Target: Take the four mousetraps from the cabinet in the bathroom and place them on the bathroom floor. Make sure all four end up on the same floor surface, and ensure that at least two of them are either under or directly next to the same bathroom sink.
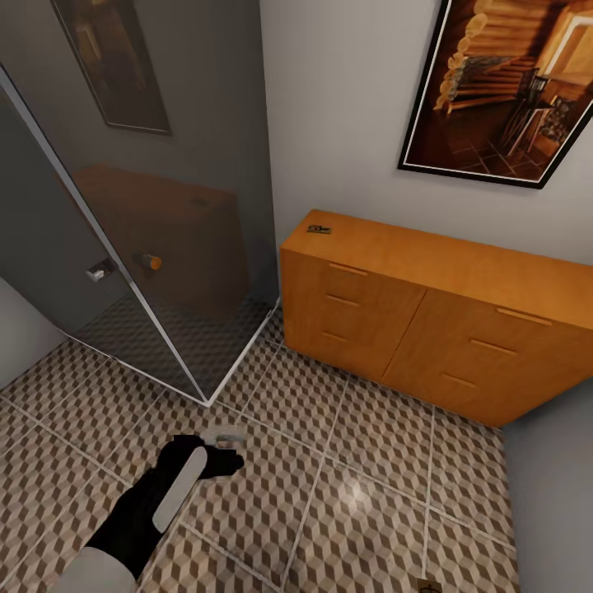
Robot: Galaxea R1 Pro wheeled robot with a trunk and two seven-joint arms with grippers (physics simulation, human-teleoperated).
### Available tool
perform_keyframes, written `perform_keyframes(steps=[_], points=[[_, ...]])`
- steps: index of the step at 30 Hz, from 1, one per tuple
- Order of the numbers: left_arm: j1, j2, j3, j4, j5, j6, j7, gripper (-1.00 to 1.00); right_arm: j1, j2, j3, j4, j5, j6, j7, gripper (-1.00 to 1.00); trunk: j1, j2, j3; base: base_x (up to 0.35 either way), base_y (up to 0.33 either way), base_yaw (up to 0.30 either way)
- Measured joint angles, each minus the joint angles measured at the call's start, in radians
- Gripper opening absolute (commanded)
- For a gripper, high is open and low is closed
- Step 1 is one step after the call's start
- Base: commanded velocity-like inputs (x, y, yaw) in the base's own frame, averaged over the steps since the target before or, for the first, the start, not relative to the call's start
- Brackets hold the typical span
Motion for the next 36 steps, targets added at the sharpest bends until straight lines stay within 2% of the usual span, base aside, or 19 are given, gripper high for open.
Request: perform_keyframes(steps=[3,4,6,8,10,13,14,17,23,32,35,36], points=[[-0.133,-0.006,0.017,-0.022,0.0,0.043,0.0,1.0,0.0,0.0,0.0,0.0,0.0,0.0,0.0,-1.0,0.0,0.0,0.0,0.0,0.0,0.0],[-0.162,-0.007,0.019,-0.019,0.0,0.048,0.001,1.0,0.0,0.0,0.0,0.0,0.0,0.0,0.0,-1.0,0.0,0.0,0.0,0.0,0.0,0.0],[-0.252,-0.013,0.023,0.014,0.0,0.058,0.001,1.0,0.0,0.0,0.0,0.0,0.0,0.0,0.0,-1.0,0.0,0.0,0.0,0.0,0.0,0.0],[-0.3,-0.022,0.025,0.039,0.001,0.061,0.0,1.0,0.0,0.0,0.0,0.0,0.0,0.001,0.0,-1.0,0.0,0.0,0.0,0.0,0.0,0.0],[-0.384,-0.051,0.024,0.1,0.004,0.064,0.001,1.0,0.0,0.0,0.0,0.0,0.0,0.001,0.0,-1.0,0.0,0.0,0.0,0.0,0.0,0.0],[-0.445,-0.077,0.024,0.156,0.002,0.066,0.001,1.0,0.0,0.0,0.0,0.0,0.0,0.001,0.0,-1.0,0.0,0.0,0.0,0.0,0.0,0.0],[-0.499,-0.096,0.025,0.212,0.002,0.066,0.001,1.0,0.0,0.0,0.0,0.0,0.0,0.001,0.0,-1.0,0.0,0.0,0.0,0.0,0.0,0.0],[-0.584,-0.116,0.025,0.276,0.001,0.067,0.001,1.0,0.0,0.0,0.0,-0.001,0.0,0.001,0.0,-1.0,0.0,0.0,0.0,0.0,0.0,0.0],[-0.634,-0.138,0.024,0.299,0.001,0.079,0.0,1.0,0.0,0.0,0.0,0.0,0.0,0.001,0.001,-1.0,0.0,0.0,0.0,0.0,0.0,0.0],[-0.642,-0.127,0.005,0.273,0.003,0.085,-0.005,1.0,0.0,0.0,0.002,-0.001,0.0,0.001,0.001,-1.0,0.0,0.0,0.0,0.0,0.0,0.0],[-0.642,-0.127,-0.032,0.27,0.004,0.086,-0.007,1.0,0.0,0.001,0.002,0.0,0.0,0.001,0.001,-1.0,0.0,0.0,0.0,0.0,0.0,-0.002],[-0.642,-0.126,-0.056,0.27,0.004,0.085,-0.008,1.0,0.0,0.001,0.002,0.0,0.0,0.001,0.001,-1.0,0.0,0.0,0.0,0.0,0.0,-0.039]])
